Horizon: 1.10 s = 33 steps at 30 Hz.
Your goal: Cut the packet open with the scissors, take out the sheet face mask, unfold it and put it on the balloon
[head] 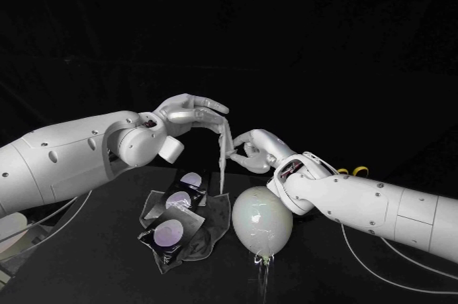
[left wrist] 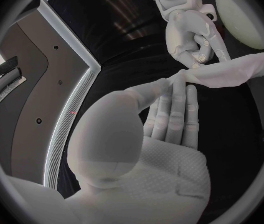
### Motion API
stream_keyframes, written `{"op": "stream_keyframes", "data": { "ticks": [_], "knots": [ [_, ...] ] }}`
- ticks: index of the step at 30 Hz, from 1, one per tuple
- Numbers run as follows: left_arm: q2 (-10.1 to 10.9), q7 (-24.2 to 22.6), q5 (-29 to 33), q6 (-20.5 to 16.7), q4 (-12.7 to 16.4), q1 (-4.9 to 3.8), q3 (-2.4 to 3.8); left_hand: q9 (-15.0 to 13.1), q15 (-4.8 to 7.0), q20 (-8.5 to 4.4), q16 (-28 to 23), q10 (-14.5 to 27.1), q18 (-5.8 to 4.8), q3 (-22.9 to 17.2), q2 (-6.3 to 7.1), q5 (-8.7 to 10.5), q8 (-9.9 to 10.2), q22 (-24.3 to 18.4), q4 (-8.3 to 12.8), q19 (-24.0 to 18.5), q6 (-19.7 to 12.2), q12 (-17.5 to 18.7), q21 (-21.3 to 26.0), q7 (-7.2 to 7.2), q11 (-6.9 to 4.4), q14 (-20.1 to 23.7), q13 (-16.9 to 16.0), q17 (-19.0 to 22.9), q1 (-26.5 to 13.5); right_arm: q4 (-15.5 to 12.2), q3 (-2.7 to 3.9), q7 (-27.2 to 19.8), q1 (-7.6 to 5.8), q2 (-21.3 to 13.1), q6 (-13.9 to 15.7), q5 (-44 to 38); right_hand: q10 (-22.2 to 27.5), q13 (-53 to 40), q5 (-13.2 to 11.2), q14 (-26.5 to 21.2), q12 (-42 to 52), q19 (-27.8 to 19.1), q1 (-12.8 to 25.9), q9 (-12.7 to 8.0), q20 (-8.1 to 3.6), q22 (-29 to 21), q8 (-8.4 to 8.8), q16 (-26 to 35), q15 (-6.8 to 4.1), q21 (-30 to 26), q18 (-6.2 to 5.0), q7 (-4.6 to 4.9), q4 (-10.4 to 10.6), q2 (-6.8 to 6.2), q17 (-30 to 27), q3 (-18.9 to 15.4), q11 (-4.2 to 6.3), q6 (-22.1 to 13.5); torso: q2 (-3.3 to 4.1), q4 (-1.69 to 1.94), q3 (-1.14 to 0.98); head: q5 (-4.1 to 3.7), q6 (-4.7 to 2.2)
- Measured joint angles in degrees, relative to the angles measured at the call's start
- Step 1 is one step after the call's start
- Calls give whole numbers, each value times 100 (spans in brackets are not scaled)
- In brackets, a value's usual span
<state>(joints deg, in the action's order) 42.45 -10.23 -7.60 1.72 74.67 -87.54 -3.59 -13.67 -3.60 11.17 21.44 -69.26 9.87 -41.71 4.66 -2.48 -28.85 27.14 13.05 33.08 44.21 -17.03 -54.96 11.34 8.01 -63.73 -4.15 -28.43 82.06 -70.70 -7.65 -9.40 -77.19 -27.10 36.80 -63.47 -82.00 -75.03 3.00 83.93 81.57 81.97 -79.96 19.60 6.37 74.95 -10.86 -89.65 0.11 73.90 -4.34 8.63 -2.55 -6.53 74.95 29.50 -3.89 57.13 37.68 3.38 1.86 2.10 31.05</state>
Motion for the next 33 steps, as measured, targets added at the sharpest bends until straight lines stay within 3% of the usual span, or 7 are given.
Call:
{"op": "stream_keyframes", "data": {
  "ticks": [14,16,21,26,33],
  "knots": [
    [13,2,0,4,-7,0,0,8,-11,0,24,3,-10,0,0,-14,0,-1,0,0,0,14,0,0,-3,9,1,-4,0,12,0,48,9,-36,83,-20,-51,14,0,-1,40,41,21,26,-1,-4,-43,-15,0,76,0,-16,1,67,-1,-1,9,74,0,-4,-1,9,3],
    [13,3,0,4,-8,0,0,8,-12,0,24,3,-11,0,0,-14,0,-1,0,0,0,23,0,0,-3,10,1,-6,0,7,0,48,9,-40,114,-10,-51,14,0,-1,40,41,21,26,-1,-4,-43,-15,0,80,85,-16,1,67,-3,-1,9,74,0,-4,0,10,3],
    [17,6,-1,6,0,0,0,8,-8,0,24,3,-13,0,0,-14,0,-2,0,0,0,29,0,0,-3,4,1,-6,0,-15,0,29,11,-52,210,41,-51,13,0,-1,40,61,45,26,-21,-2,-43,-13,0,116,85,-17,1,91,-5,-1,9,74,0,-4,-2,15,-5],
    [24,10,-1,9,11,0,0,7,-6,0,24,4,-15,0,0,-14,0,-3,0,0,0,28,0,0,-4,0,1,-6,0,-27,0,5,12,-62,302,115,-37,10,0,-1,40,61,89,-1,-21,-1,-9,-11,0,74,84,38,18,58,-5,-18,-4,-25,1,-2,-4,21,-8],
    [31,15,-1,11,14,0,0,8,-2,0,23,4,-17,0,2,-14,0,-3,0,0,0,28,-23,0,-4,-5,1,-6,-2,-33,0,-34,13,-77,387,208,-28,8,0,-2,14,60,89,-2,-21,0,-9,2,1,74,85,38,18,58,-3,-18,-12,-26,2,-2,0,9,3]
  ]
}}
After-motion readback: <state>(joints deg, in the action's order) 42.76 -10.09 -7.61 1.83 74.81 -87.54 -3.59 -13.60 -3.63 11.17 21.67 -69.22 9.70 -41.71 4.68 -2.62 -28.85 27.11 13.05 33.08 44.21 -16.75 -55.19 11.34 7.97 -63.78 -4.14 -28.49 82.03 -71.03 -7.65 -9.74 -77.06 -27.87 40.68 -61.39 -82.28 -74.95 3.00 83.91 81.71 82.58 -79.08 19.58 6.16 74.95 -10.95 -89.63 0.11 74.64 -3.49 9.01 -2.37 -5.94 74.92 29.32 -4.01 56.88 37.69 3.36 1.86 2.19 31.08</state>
